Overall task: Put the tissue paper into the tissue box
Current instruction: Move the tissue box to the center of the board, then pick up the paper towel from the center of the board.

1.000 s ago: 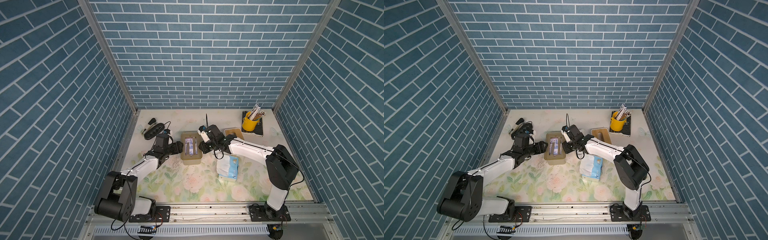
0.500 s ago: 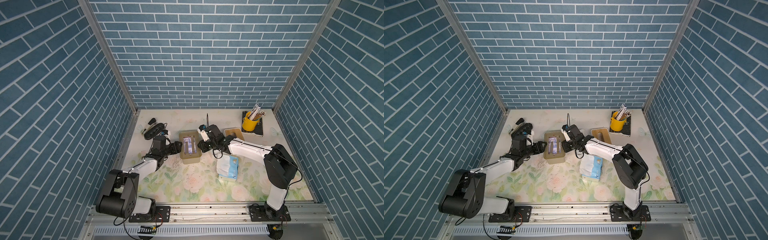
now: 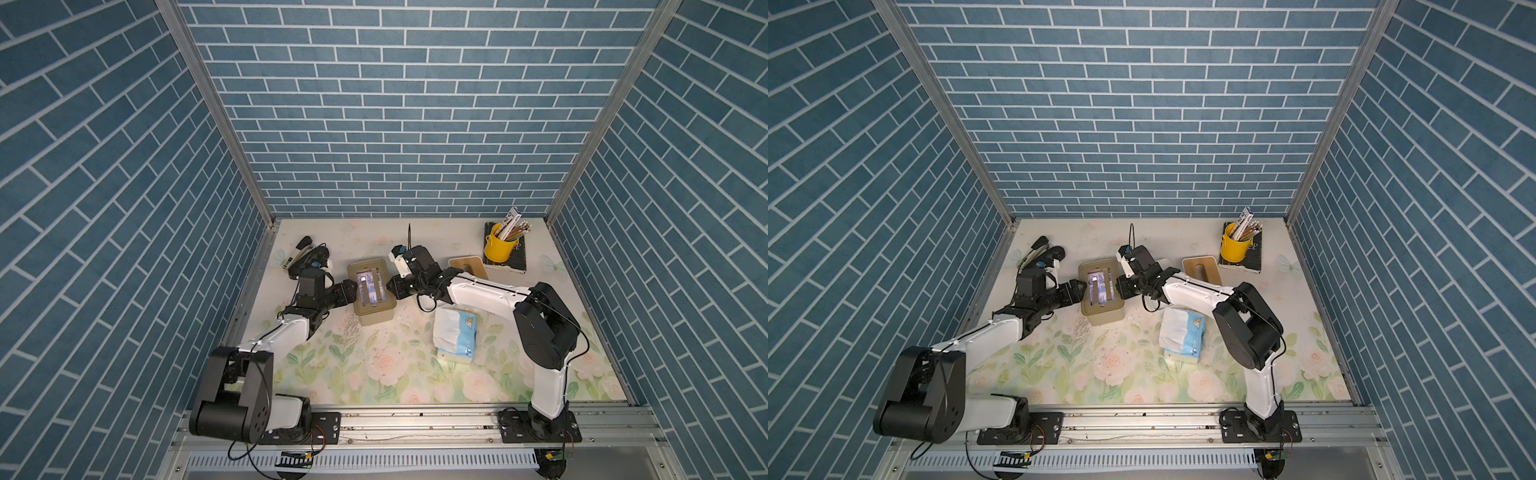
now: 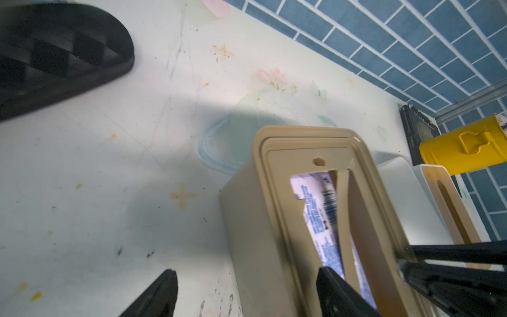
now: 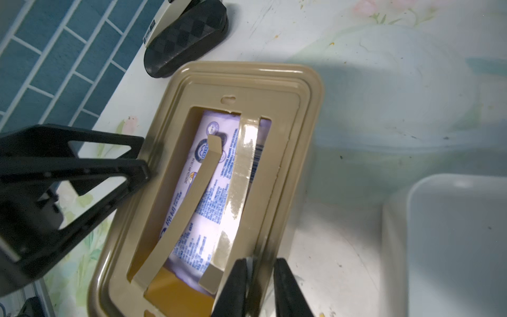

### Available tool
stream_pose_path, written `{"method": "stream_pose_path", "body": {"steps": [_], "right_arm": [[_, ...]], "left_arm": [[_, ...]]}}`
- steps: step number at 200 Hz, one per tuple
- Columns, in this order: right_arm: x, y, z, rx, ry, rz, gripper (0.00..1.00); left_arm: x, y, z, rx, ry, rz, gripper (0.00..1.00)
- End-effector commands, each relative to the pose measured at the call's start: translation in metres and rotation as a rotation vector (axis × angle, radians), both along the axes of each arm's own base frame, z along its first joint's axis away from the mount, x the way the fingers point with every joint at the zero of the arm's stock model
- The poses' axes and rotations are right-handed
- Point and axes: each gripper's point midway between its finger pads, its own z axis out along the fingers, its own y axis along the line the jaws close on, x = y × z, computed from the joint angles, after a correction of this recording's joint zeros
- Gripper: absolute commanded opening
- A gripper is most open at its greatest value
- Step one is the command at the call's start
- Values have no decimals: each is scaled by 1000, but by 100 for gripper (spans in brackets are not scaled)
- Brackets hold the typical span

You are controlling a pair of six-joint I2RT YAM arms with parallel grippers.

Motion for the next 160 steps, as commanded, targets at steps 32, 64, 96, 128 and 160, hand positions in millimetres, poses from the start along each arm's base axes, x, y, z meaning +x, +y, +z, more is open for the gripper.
{"method": "stream_pose_path", "body": {"steps": [32,64,96,128,160], "right_arm": [[-14,27,-10,42,90,9,33],[-9,9,31,47,6,-31,46],[-14,-52,70,-48,-74,-114,56],[-40,-126,90,-141,-103,-215,63],[-79,-180,86,-161,-60,-291,63]], "left_arm": [[6,-1,126,-31,-207,1,89],[-4,-24,123,-102,-207,-64,90],[-4,-61,105,-124,-172,-143,90],[-1,-119,92,-126,-144,-259,90],[1,-168,70,-135,-118,-331,89]]}}
